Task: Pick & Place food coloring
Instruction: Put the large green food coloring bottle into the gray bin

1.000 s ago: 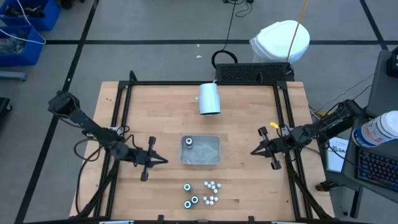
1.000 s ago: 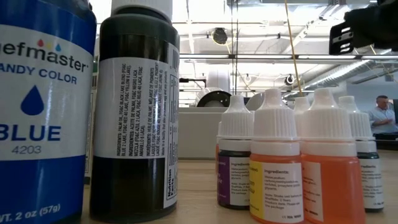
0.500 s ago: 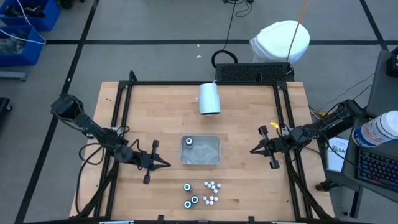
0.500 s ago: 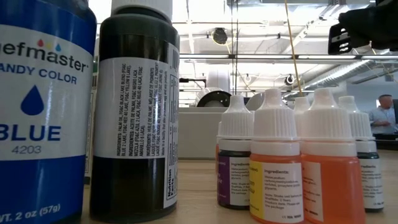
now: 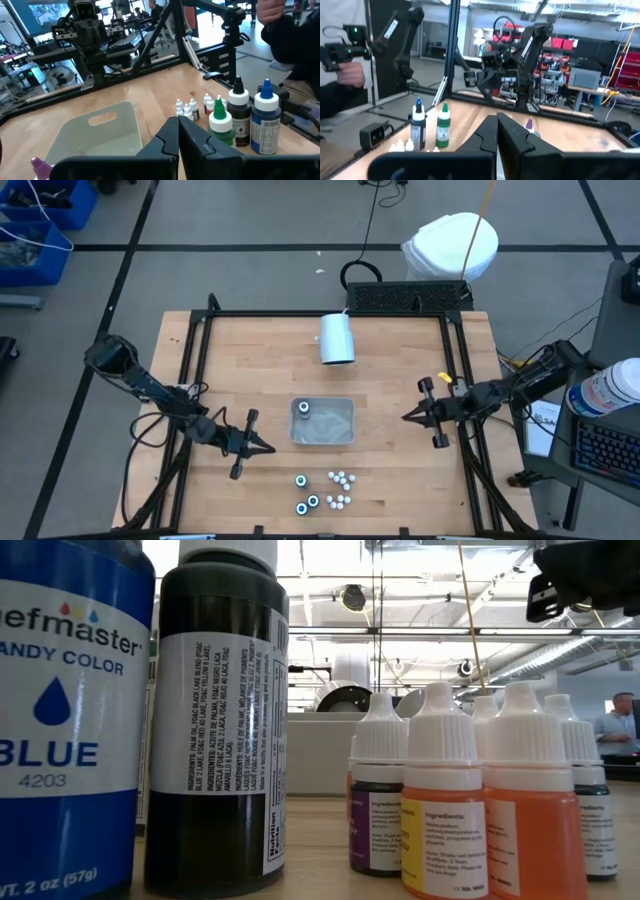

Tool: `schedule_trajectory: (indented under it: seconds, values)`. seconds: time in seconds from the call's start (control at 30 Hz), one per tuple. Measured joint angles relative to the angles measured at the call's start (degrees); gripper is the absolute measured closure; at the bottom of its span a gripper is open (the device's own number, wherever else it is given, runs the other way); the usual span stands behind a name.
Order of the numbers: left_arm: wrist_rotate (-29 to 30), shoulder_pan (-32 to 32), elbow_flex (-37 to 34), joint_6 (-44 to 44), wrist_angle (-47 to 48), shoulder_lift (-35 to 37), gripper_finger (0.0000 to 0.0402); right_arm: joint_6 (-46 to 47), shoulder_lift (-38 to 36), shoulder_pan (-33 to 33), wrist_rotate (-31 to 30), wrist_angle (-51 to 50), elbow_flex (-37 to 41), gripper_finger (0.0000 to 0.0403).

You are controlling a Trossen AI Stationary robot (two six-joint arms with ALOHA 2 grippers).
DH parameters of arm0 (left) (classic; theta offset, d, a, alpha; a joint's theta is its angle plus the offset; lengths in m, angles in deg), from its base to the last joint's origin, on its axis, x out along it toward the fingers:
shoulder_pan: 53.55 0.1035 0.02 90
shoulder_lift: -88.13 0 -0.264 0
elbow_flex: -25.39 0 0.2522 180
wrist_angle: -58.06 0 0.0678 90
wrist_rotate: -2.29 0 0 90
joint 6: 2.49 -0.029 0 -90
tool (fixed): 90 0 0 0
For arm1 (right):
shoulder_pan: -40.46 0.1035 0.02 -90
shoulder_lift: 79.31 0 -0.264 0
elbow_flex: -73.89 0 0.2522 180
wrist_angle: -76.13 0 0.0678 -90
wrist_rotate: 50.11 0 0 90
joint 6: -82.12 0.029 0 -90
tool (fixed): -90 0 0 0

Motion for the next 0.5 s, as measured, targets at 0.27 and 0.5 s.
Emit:
schedule_trajectory:
  seconds: [0.27,0.5]
  values:
    - [-3.4,-0.1,1.4,8.2,0.8,-3.2,0.0396,-0.1,0.7,0.0,0.0,-1.0,0.0,0.0403]
    - [-4.7,0.5,9.9,-0.3,2.3,-10.5,0.0385,0.0,0.8,0.0,0.0,-1.0,0.0,0.0403]
